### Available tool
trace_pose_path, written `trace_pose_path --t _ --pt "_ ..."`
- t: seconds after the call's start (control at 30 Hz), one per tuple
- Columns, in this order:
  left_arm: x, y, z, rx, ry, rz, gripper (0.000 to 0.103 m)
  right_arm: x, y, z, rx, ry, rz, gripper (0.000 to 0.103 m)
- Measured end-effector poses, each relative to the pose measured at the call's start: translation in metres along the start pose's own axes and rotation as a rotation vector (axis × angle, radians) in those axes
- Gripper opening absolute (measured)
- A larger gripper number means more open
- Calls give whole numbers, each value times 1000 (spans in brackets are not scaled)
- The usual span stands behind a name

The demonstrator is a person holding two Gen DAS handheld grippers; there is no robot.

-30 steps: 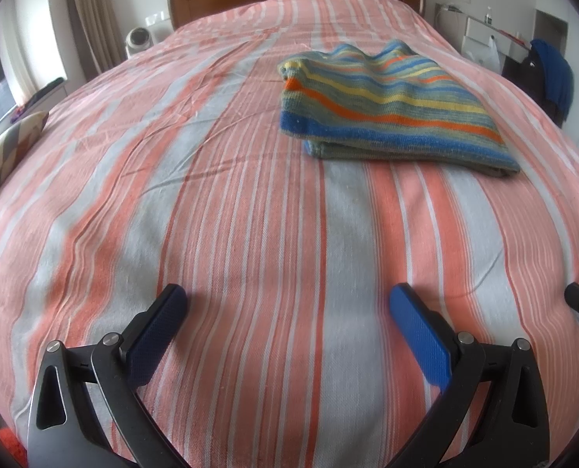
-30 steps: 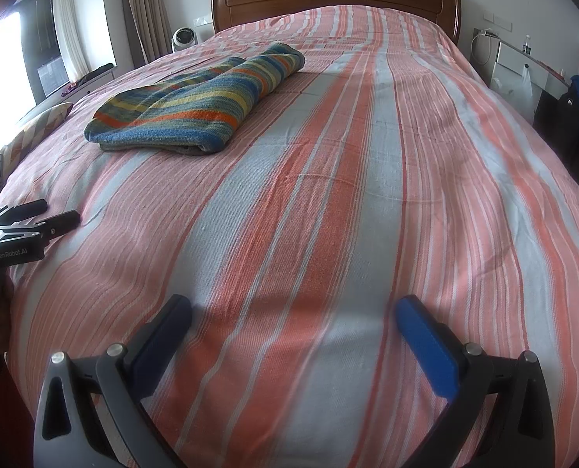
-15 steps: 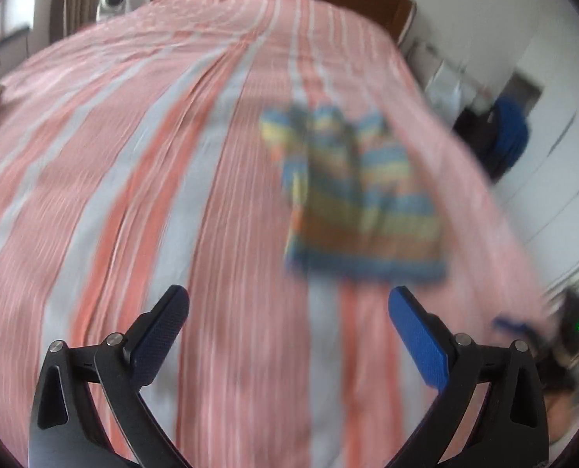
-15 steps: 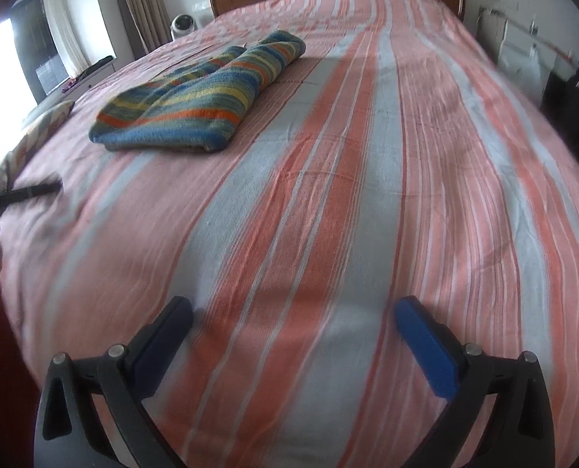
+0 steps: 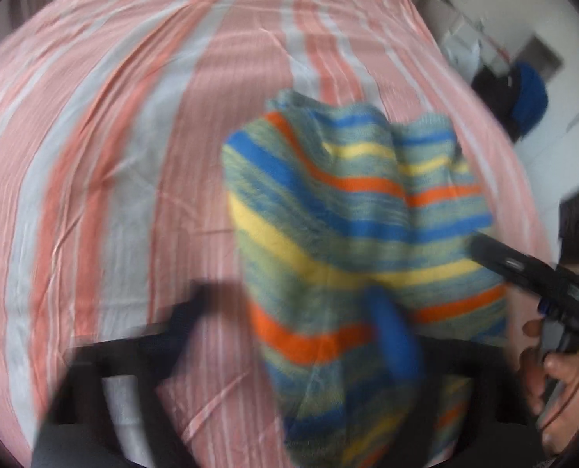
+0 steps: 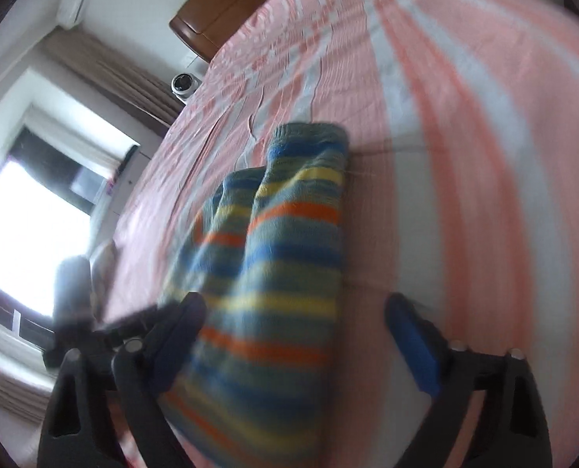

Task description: Fold small clothes

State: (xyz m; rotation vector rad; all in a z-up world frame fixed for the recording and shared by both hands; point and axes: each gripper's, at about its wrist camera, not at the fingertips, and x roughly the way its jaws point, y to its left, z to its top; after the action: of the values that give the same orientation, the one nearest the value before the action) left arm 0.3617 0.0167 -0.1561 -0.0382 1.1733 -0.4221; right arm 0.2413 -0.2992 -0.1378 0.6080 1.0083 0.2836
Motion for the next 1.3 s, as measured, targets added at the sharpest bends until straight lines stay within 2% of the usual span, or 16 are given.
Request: trace_pose_path --t 0.03,0.07,0.2,0.27,0.47,0.67,0.73,0.77,0.8,0.83,0.9,0.93,1.0,1.1,1.23,1.3 --pt "2 -7 -1 18 7 1 27 10 5 -1 -19 12 -39 38" --pt "2 -14 -1 32 -8 46 21 19 14 -3 -65 23 -120 30" --pt "-16 -29 -11 72 -94 128 16 38 92 -40 -561 -63 -558 25" --pt "-33 -24 -17 56 -133 106 15 39 115 -60 -709 -116 -638 24" --pt "-98 -17 -22 43 -241 82 14 -3 149 -69 -704 -256 -556 23" --pt "-159 -3 -20 6 -301 53 16 -45 190 -59 -592 -335 -375 23" --pt "-141 8 -21 -19 -202 67 31 -41 191 -49 -540 -317 -333 24" --pt "-129 11 -23 -31 -164 92 47 -33 186 -45 -511 -272 -327 25" --pt "-112 19 -31 -41 -118 142 51 -26 179 -44 -496 -228 -334 37" --pt "-103 26 -42 -45 -101 185 51 -14 166 -45 -471 -168 -377 62" --pt "-106 34 -64 -54 -128 214 55 -12 140 -53 -440 -125 -434 83" --pt "-114 36 -78 -61 -159 224 59 -18 131 -60 -436 -126 -439 83" --pt "-133 32 -99 -57 -223 260 81 -37 118 -76 -452 -139 -464 83" --pt "-165 4 -124 5 -349 357 97 -64 115 -102 -493 -149 -486 88" --pt "-202 -46 -151 81 -452 450 102 -108 121 -129 -518 -211 -483 101" --pt "-214 -67 -161 72 -438 414 103 -140 135 -148 -527 -269 -471 102"
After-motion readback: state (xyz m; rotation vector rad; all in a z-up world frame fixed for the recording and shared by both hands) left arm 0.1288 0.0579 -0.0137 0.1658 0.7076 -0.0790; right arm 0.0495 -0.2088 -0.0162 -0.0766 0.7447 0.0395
